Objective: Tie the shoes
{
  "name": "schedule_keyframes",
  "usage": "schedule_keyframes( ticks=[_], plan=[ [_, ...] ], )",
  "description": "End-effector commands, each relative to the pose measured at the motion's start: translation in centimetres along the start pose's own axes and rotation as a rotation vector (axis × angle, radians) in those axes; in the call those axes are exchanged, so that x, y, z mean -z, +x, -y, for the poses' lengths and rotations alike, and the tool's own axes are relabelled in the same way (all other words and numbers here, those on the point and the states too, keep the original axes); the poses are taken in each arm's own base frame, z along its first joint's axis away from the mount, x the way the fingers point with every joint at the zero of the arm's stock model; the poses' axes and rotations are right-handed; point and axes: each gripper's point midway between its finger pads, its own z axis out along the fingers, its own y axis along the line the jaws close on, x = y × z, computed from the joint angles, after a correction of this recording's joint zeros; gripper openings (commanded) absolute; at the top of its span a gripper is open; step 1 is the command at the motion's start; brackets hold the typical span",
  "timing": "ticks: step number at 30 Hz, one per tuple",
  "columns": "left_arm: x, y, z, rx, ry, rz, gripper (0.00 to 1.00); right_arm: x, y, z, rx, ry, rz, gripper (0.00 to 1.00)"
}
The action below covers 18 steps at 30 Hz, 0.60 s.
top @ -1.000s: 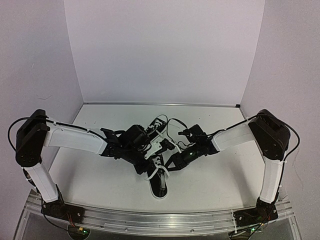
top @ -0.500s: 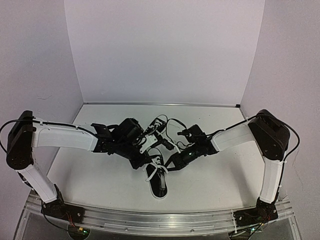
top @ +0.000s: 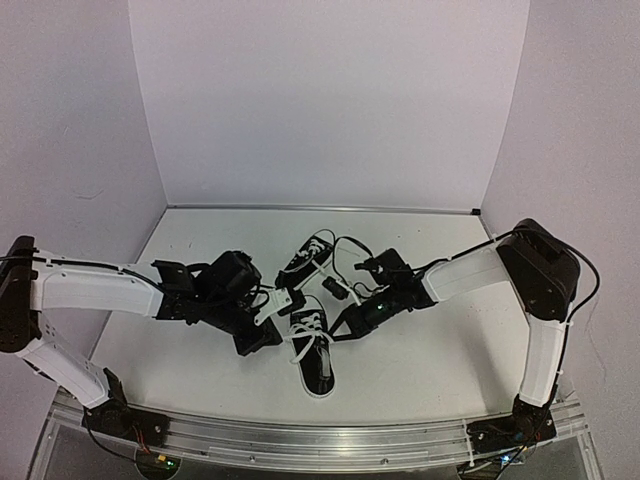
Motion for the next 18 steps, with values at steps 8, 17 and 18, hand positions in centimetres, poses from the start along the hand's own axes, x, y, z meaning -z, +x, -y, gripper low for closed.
schedule_keyframes(
  ticks=[8, 17, 18],
  plan=[
    [0.2, -2.5, -1.1, -0.076, -0.063, 0.120, 0.42, 1.6, -2.9, -1.1, 0.052, 0.077, 0.047, 0.00],
    [-0.3, -5.0, -3.9, -0.097, -0.064, 0.193, 0.53, 2.0, -3.1, -0.6, 0.051, 0.126, 0.051, 0.00],
    [-0.6, -5.1, -3.8, -0.104, -0.044, 0.192, 0.53, 2.0, -3.1, -0.5, 0.050, 0.131, 0.052, 0.00]
  ],
)
